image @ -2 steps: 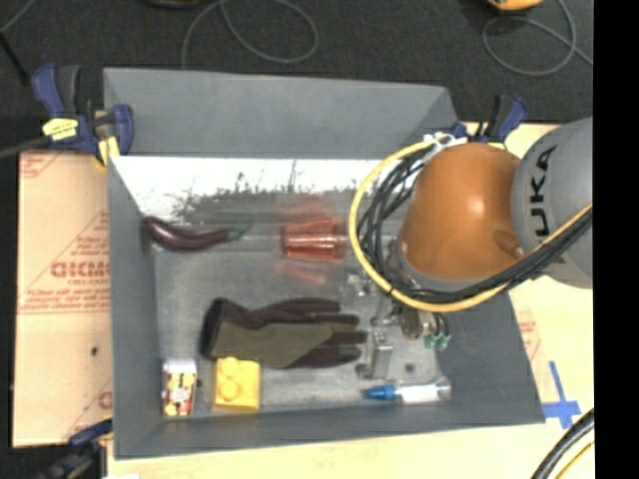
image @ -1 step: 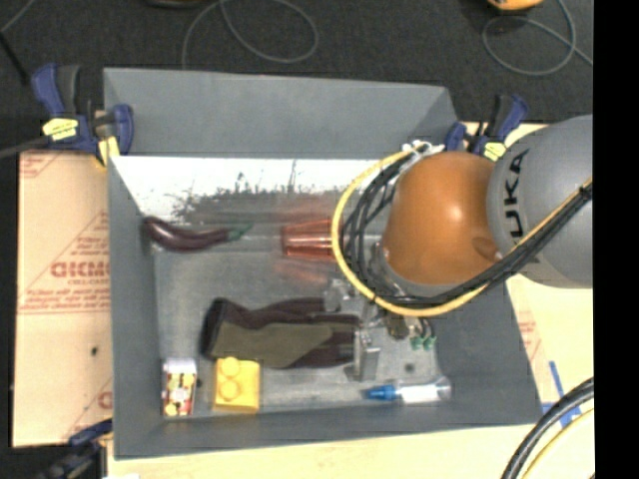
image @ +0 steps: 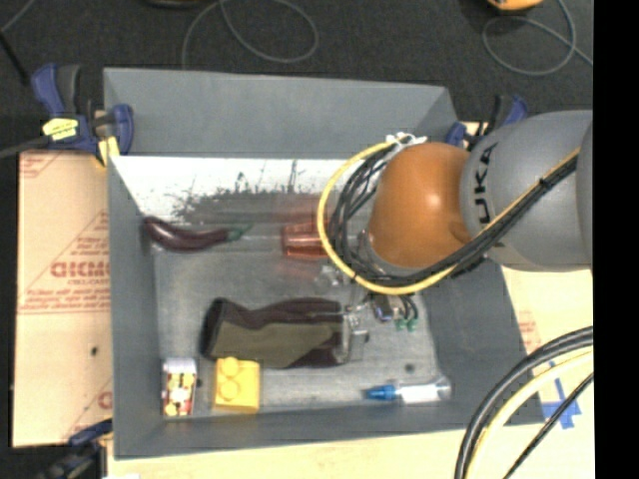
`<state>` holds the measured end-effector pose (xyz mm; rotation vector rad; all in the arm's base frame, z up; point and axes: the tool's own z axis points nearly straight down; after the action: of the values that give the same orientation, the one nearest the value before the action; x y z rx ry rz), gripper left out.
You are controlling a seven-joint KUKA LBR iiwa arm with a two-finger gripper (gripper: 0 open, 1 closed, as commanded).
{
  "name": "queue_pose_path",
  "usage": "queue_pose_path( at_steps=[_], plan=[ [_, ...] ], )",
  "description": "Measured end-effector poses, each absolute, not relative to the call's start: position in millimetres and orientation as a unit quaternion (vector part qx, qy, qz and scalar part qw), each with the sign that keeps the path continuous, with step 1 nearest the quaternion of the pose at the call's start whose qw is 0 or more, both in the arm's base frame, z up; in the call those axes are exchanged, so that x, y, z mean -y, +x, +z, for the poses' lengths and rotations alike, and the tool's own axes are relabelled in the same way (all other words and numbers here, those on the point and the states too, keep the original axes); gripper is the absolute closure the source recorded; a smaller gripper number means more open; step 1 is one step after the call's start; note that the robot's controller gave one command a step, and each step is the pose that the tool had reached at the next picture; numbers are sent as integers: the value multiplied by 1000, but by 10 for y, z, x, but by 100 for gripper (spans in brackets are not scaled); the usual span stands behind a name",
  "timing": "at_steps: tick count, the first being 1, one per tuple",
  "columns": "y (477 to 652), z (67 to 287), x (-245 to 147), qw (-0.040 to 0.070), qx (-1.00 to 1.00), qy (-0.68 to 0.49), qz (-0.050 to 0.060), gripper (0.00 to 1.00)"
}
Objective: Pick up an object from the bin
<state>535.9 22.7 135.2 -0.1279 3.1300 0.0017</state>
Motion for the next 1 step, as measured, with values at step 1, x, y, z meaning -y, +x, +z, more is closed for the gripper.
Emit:
queue_pose_path(
  at_steps=[1],
  plan=[
    [5433, 1057, -244, 6, -1000, -6, 0, 0]
  ],
)
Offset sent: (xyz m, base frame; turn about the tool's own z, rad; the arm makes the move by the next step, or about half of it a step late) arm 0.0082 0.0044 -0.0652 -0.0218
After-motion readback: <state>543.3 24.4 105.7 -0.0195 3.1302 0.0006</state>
